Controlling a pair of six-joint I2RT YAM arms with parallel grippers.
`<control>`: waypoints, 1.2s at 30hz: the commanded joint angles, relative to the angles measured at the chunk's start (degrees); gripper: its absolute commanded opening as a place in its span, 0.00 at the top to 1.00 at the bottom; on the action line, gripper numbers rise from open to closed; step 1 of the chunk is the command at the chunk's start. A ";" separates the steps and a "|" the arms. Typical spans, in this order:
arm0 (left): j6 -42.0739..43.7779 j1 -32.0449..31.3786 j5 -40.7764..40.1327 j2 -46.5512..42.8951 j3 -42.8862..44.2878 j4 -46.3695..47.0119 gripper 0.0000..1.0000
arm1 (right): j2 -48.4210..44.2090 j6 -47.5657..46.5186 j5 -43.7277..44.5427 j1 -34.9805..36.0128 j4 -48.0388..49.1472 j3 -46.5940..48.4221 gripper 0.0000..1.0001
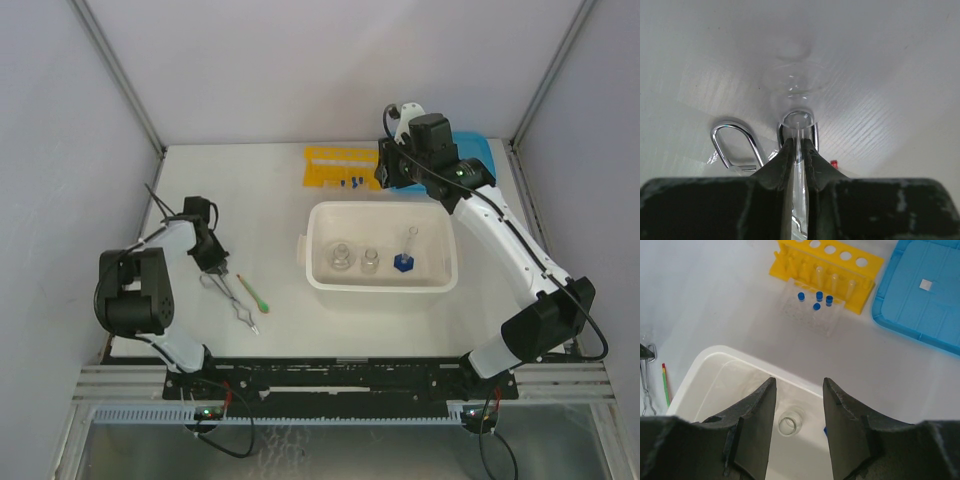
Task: Organize the chemistry lab equipment
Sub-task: Pick up the chemistry item at the center of the board.
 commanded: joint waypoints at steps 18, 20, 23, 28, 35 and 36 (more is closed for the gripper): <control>-8.34 -0.99 16.01 -11.22 12.52 1.46 1.00 | 4.22 0.56 -21.57 -1.50 -5.34 13.70 0.57; -10.91 -2.16 19.69 -12.10 13.71 5.16 1.00 | 6.47 0.62 -26.73 -1.34 -7.90 17.38 0.57; -13.20 -5.53 22.87 -11.29 18.11 8.53 1.00 | 9.26 1.36 -33.73 -0.81 -10.03 21.42 0.56; -15.28 -12.45 26.23 -9.37 26.31 13.43 1.00 | 12.42 3.66 -41.86 -0.54 -9.84 24.68 0.57; -18.65 -18.32 29.39 -7.39 33.68 18.94 1.00 | 15.63 5.06 -47.75 0.79 -8.18 25.25 0.60; -18.74 -18.67 29.39 -7.36 34.14 18.98 1.00 | 15.79 4.98 -47.68 1.13 -7.59 25.05 0.60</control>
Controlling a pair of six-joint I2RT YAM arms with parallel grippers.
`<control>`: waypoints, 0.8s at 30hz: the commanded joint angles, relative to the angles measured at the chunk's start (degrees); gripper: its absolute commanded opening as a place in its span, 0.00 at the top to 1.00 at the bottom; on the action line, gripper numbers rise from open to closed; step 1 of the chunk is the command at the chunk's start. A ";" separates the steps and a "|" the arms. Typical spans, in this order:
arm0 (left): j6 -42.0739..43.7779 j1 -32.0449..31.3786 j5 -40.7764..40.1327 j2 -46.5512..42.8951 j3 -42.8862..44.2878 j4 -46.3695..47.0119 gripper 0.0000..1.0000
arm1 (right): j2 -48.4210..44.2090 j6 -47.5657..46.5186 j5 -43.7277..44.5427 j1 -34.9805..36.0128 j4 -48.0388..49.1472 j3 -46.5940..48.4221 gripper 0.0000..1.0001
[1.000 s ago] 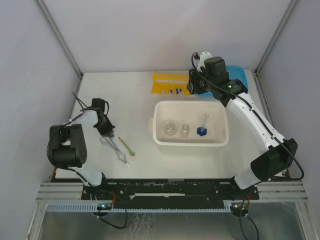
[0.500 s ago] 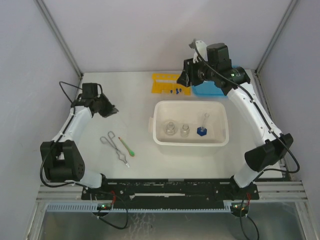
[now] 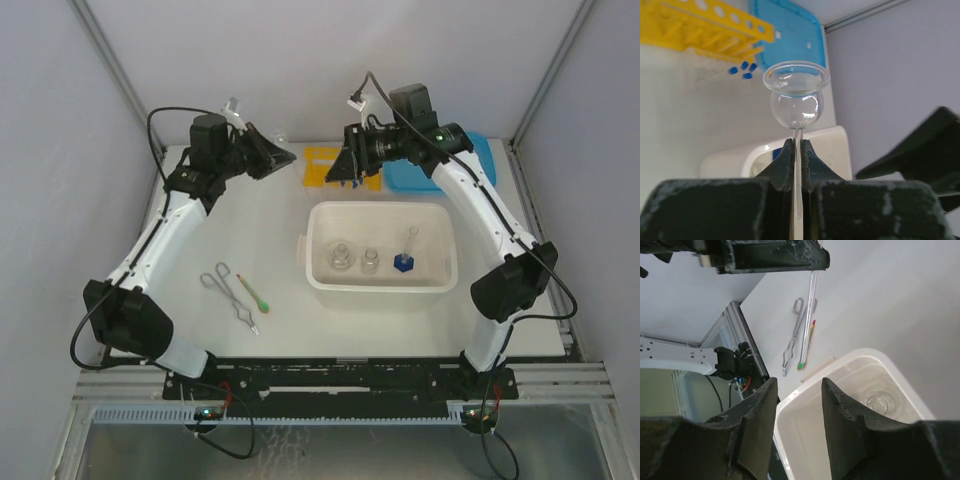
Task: Organize the chemistry lab equipment
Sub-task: Pick up the chemistry item at the center of the board.
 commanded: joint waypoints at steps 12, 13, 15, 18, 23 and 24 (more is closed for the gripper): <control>-4.34 -3.61 2.31 -1.67 3.62 6.00 1.00 | 4.09 5.19 -8.53 1.63 9.82 3.34 0.61; -4.58 -3.64 2.48 -1.72 3.69 6.01 1.00 | 4.55 5.13 -8.47 1.65 9.79 3.76 0.61; -4.83 -3.84 2.40 -1.95 3.57 6.18 1.00 | 5.13 5.34 -8.51 1.62 10.71 3.87 0.61; -5.30 -4.06 2.45 -2.15 3.28 6.45 1.00 | 6.18 5.57 -8.23 1.64 11.20 4.86 0.60; -6.32 -4.66 2.65 -2.48 2.70 7.43 1.00 | 7.72 5.47 -7.87 1.68 10.71 6.81 0.61; -6.43 -4.73 2.70 -2.54 2.67 7.49 1.00 | 7.88 5.53 -7.76 1.69 10.70 6.97 0.61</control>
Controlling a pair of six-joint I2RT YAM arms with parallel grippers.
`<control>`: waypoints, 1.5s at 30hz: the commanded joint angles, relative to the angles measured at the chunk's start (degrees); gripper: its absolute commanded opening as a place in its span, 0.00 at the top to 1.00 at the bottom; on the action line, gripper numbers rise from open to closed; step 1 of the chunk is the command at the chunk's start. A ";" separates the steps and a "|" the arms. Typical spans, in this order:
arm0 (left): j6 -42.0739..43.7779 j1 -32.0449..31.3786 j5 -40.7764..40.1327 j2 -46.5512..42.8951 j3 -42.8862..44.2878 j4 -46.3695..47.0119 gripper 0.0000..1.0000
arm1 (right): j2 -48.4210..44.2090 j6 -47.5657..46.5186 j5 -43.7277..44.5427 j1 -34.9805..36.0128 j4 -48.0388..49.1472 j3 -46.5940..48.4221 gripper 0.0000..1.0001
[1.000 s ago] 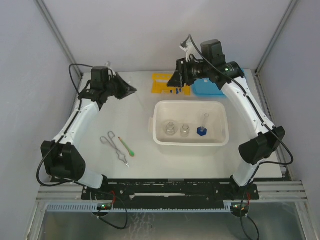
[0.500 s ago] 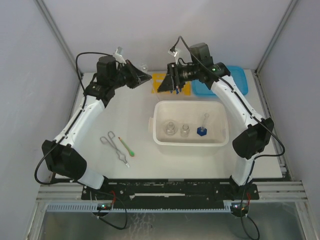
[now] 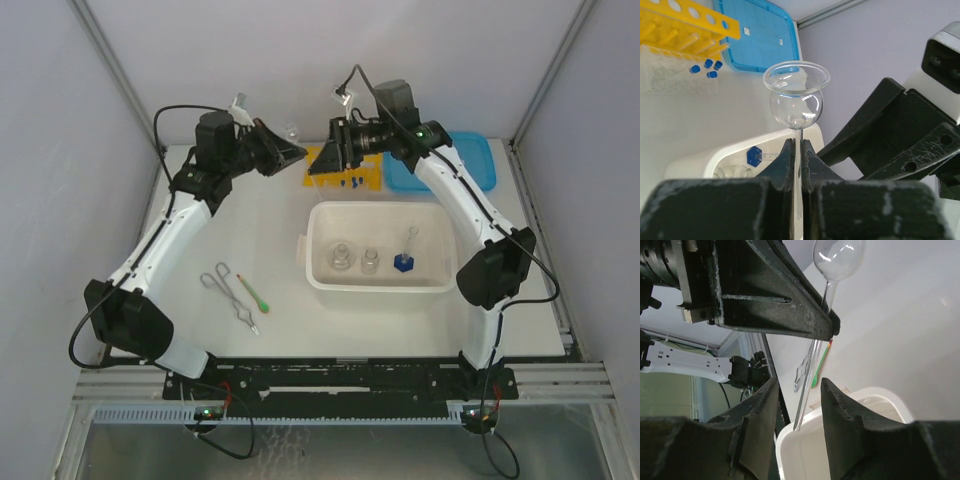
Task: Organize the chemistry lab equipment
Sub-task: Pick up the chemistry item at the center of the board.
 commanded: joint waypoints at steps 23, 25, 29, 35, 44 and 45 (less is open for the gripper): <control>-1.86 -1.61 2.56 -2.59 -0.70 4.50 0.74 | 1.63 1.23 0.52 0.70 1.31 2.66 1.00; -1.81 -1.63 3.29 -2.67 -1.10 4.61 0.29 | 1.43 1.09 1.12 0.61 0.98 2.62 1.00; 0.11 -1.56 4.12 -2.89 -1.79 2.69 0.00 | 0.38 0.50 4.75 0.14 -0.51 2.68 1.00; 3.66 0.79 1.82 -6.59 -5.78 -1.86 0.00 | -2.38 -7.07 22.58 -0.48 -13.61 3.17 1.00; 7.41 9.33 0.53 -8.23 -6.80 -6.21 0.00 | -18.42 -17.04 44.72 2.26 -12.57 -22.13 1.00; 8.31 9.72 0.27 -7.61 -6.49 -7.13 0.00 | -19.57 -18.89 46.83 2.98 -12.12 -24.41 1.00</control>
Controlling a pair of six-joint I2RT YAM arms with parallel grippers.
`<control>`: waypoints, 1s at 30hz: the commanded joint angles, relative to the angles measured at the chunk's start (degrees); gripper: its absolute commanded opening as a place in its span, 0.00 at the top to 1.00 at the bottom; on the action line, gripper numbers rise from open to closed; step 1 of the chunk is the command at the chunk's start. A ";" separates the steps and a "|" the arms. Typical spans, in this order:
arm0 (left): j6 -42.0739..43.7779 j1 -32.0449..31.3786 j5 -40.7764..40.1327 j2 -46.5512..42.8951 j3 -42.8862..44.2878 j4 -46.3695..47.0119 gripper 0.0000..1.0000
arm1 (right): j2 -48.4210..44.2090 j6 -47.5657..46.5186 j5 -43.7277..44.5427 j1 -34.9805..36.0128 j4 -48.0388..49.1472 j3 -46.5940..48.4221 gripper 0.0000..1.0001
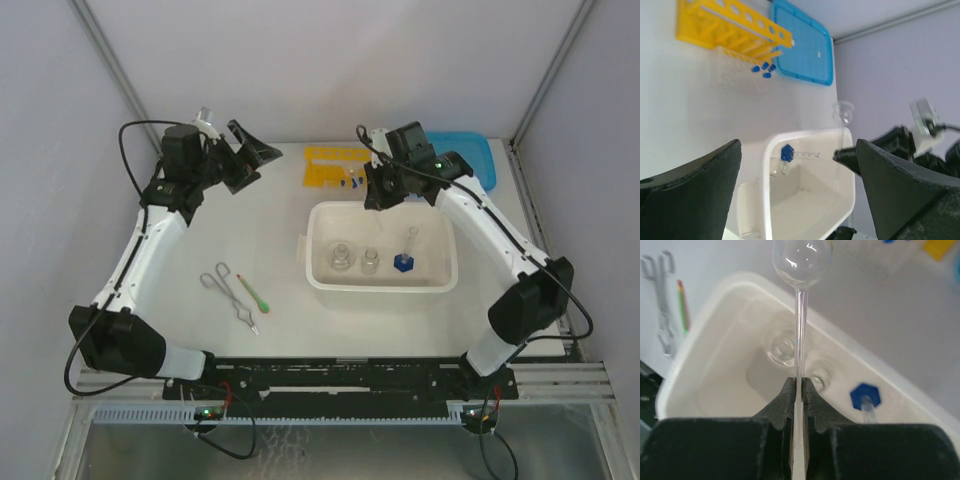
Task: Organize the chemistry lab equipment
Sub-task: Pick up the chemistry item at the center of the board, then place the chemistry item in the storage box.
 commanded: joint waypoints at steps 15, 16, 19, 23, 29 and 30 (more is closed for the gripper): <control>12.62 2.06 -0.42 6.22 -2.31 -7.97 0.00 | -26.19 -36.12 -2.18 4.70 5.66 -25.19 1.00; 12.85 2.03 -0.39 6.33 -2.41 -8.13 0.00 | -25.13 -37.37 -4.51 4.38 2.85 -24.52 1.00; 13.45 2.03 -0.57 6.29 -2.78 -8.11 0.00 | -20.12 -40.27 -9.37 3.39 -6.26 -20.96 1.00; 14.35 2.04 -1.05 6.01 -3.53 -8.13 0.00 | -16.56 -41.94 -7.40 3.40 -10.60 -20.66 1.00; 15.11 2.07 -1.82 5.56 -4.66 -8.15 0.00 | -16.56 -43.14 -4.13 3.50 -8.92 -24.08 1.00; 15.21 2.05 -1.81 5.57 -4.77 -8.04 0.00 | -16.78 -43.36 -3.55 3.50 -8.40 -24.94 1.00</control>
